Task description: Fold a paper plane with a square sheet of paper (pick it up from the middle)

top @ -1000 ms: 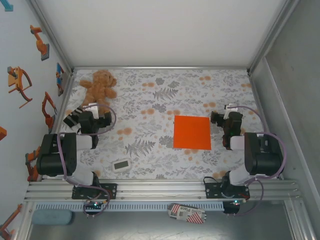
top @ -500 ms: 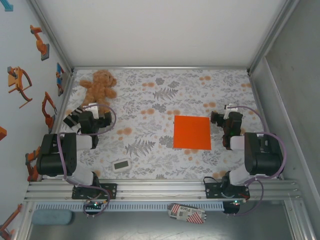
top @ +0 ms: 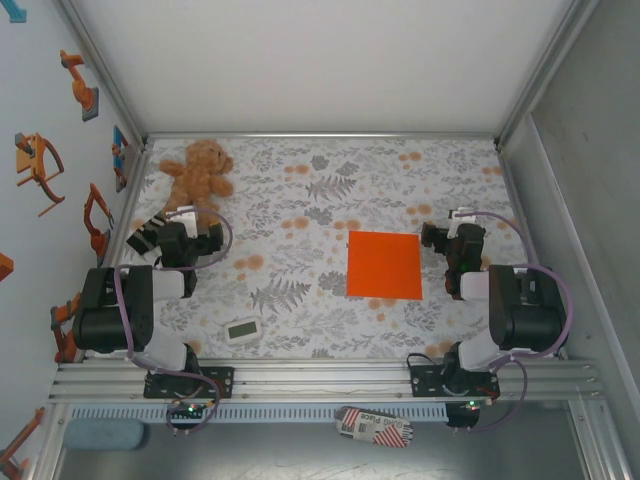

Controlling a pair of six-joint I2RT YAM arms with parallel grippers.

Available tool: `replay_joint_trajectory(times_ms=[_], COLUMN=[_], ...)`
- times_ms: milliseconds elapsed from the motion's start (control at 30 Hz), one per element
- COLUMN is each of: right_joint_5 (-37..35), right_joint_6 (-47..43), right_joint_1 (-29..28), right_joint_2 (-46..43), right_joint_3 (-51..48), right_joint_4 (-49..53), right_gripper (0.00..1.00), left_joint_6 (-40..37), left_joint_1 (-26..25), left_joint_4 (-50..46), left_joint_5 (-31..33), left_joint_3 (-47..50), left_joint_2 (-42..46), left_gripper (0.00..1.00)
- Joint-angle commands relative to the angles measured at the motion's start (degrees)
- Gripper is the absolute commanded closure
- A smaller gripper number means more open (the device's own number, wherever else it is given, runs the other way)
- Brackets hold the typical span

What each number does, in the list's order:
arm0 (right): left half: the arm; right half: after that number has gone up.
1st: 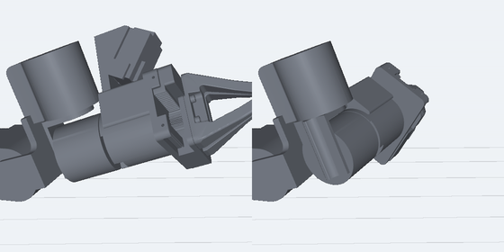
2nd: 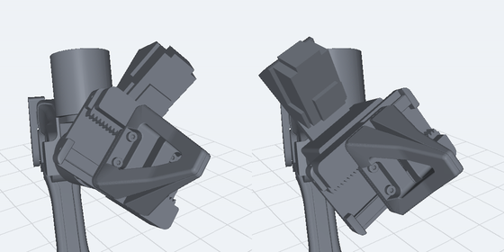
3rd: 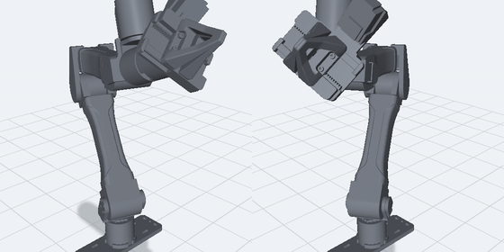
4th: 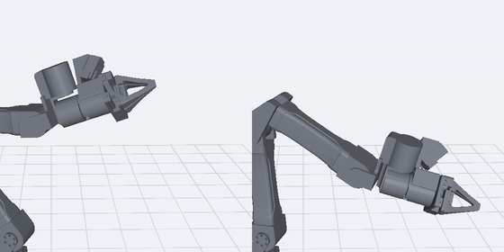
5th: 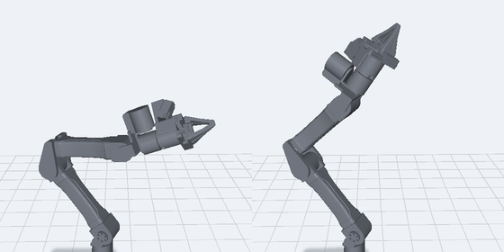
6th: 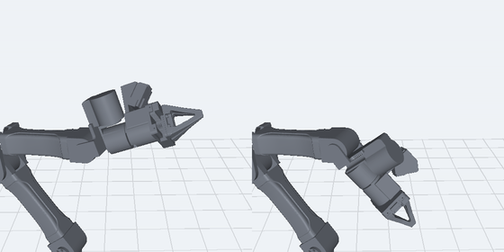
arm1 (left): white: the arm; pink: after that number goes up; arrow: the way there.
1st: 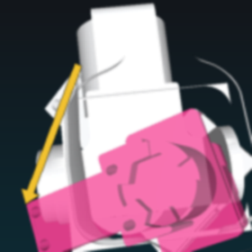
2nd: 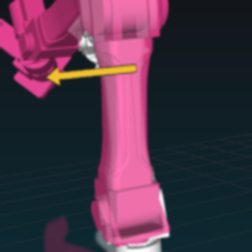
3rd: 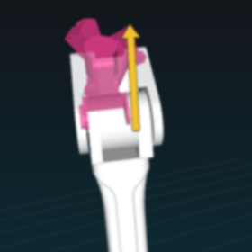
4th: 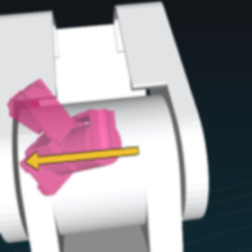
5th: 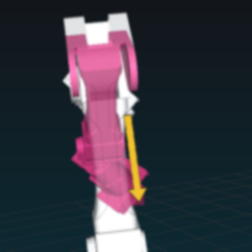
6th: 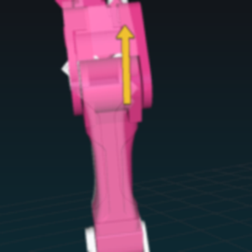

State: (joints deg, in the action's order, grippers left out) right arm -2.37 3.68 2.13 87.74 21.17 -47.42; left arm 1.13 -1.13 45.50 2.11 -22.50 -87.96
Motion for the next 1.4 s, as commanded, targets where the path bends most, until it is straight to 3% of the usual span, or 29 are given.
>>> replay_joint_trajectory(times_ms=[0,433,567,767,833,933,1033,1167,1233,1367], right_joint_5=[-0.4,-0.3,-1.5,-8.2,-8.7,-4.6,1.8,13.8,20.2,25.7], right_joint_6=[0.7,0.7,1.2,7.0,12.0,17.1,20.9,25.4,27.2,30.9], right_joint_1=[0.4,0.4,0.4,0.4,0.3,0.3,0.3,0.2,0.1,-2.3], right_joint_2=[0.6,0.5,-3.2,-18.7,-21.1,-20.7,-19.5,-16.5,-14.9,-14.3], right_joint_3=[1.4,1.3,0.1,5.7,11.7,20.3,25.5,29.0,29.0,25.9], right_joint_4=[-1.8,-1.8,-1.7,20.6,33.6,50.1,60.1,69.3,71.5,70.8], right_gripper=[0.01,0.01,0.01,0.01,0.01,0.01,0.01,0.03,0.11,0.12], left_joint_6=[0.8,0.7,0.5,5.3,8.9,16.7,21.9,28.8,31.2,34.4], left_joint_1=[0.1,0.0,-1.7,-3.9,-4.7,-5.3,-5.7,-6.6,-6.6,-7.3], left_joint_4=[1.6,1.9,-0.1,-27.6,-33.5,-43.3,-52.6,-51.3,-50.6,-48.6], left_joint_5=[0.1,0.3,5.4,11.3,11.3,7.2,-2.2,-9.9,-13.2,-17.0], left_joint_3=[-1.3,-1.1,-1.3,-12.1,-14.9,-19.5,-25.5,-25.2,-25.1,-24.9], left_joint_2=[-0.3,-0.2,2.1,11.0,13.1,15.9,15.9,16.7,16.3,14.6], left_gripper=[0.04,0.04,0.04,0.04,0.04,0.04,0.04,0.04,0.04,0.04])
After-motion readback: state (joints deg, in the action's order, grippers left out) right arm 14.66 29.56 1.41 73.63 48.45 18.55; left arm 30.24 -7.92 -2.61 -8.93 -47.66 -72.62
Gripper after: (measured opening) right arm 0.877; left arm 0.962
